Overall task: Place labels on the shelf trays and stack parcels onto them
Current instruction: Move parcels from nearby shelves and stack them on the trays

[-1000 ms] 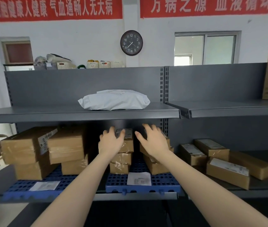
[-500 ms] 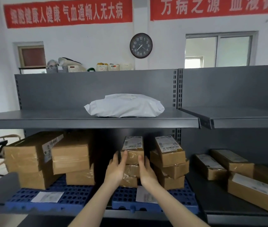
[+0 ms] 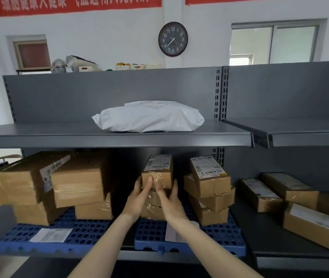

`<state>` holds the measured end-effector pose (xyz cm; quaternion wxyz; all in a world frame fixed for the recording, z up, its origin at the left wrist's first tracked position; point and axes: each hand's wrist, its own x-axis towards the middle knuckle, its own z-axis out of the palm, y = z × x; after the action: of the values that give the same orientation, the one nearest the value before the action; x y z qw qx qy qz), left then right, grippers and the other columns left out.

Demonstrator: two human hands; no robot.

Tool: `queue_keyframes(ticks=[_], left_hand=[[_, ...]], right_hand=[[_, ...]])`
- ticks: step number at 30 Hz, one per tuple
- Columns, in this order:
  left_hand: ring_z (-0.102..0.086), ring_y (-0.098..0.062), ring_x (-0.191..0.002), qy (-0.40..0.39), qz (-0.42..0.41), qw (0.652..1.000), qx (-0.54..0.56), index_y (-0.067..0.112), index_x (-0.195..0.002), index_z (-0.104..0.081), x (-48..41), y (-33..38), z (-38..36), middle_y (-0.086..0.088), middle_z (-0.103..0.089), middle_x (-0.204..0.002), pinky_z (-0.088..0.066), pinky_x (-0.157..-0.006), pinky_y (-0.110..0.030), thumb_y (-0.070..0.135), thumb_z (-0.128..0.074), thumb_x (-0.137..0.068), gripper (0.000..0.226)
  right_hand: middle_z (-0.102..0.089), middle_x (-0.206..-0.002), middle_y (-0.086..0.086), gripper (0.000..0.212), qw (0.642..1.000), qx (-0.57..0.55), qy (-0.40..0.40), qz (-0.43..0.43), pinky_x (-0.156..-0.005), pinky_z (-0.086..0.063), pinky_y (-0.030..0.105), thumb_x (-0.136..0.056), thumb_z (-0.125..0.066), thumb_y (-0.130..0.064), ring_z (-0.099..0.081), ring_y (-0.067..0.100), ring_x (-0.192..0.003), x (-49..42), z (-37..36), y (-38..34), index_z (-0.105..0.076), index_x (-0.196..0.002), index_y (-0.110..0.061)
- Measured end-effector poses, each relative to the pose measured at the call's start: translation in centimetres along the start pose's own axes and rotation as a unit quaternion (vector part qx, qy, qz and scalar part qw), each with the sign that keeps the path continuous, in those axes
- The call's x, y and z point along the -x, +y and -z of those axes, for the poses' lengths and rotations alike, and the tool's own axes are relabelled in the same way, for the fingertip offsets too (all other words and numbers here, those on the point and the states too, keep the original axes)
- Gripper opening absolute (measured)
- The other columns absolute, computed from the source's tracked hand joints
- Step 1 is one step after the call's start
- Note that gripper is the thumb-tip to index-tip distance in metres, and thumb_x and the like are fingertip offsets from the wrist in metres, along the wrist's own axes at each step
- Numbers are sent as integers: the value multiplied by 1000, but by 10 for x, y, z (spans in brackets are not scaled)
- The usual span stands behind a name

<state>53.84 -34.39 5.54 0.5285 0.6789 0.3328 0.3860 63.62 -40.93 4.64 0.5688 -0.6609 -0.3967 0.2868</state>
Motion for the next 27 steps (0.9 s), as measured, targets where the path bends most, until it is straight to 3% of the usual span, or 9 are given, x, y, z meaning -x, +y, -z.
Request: queue_keyframes(ticks=[2,5,11,15,19,22,27], left_hand=[[-51,-13,-117,-8,1,1000,9,41,-145,-24,1,-2,-3,4,-51,-136,-39,-98,-31,67,-45,-81,72],[-53,-16,-119,-15,-6,1000,-4,42,-141,-28,4,-4,-8,4,-55,-133,-38,-107,-41,67,-46,-82,66],[-51,-19,-122,0,-14,999,-41,37,-147,-21,6,-2,-10,2,-54,-135,-37,-108,-44,65,-41,-86,70],[-53,-18,-121,-4,-26,997,-68,39,-146,-20,5,-1,-7,3,-54,-135,-38,-108,-44,66,-41,-84,70],[-53,-17,-121,-22,-34,995,-91,42,-146,-17,3,-4,-4,4,-54,-135,-38,-108,-44,73,-44,-79,78],[-53,-14,-120,-32,-26,995,-89,50,-142,-17,-2,-5,2,9,-55,-131,-39,-107,-42,74,-47,-74,78],[-55,-6,-111,-43,-33,994,-94,59,-135,-15,-4,-3,3,20,-57,-121,-43,-90,-29,79,-50,-69,77]], right_hand=[[-35,-152,0,84,1000,-4,-16,16,-106,-35,40,-87,-45,-63,-42,24,-133,0,1,1,9,-147,-41],[-36,-150,-2,85,999,11,-32,33,-107,-36,39,-88,-49,-59,-42,21,-132,-2,4,1,9,-148,-41],[-42,-146,-4,81,993,66,-69,63,-101,-36,30,-93,-49,-41,-45,16,-128,-4,15,6,11,-147,-42],[-41,-146,-6,88,987,97,-91,90,-108,-38,39,-90,-54,-40,-45,14,-129,-3,20,5,14,-145,-45],[-47,-141,-5,89,984,118,-84,100,-102,-42,33,-90,-56,-35,-51,12,-123,-5,24,3,13,-146,-40],[-49,-139,-7,89,979,140,-82,125,-100,-43,27,-91,-58,-30,-52,9,-121,-4,28,3,10,-147,-38],[-51,-136,-2,89,967,191,-49,159,-98,-47,30,-91,-58,-24,-56,9,-116,1,28,9,9,-149,-33]])
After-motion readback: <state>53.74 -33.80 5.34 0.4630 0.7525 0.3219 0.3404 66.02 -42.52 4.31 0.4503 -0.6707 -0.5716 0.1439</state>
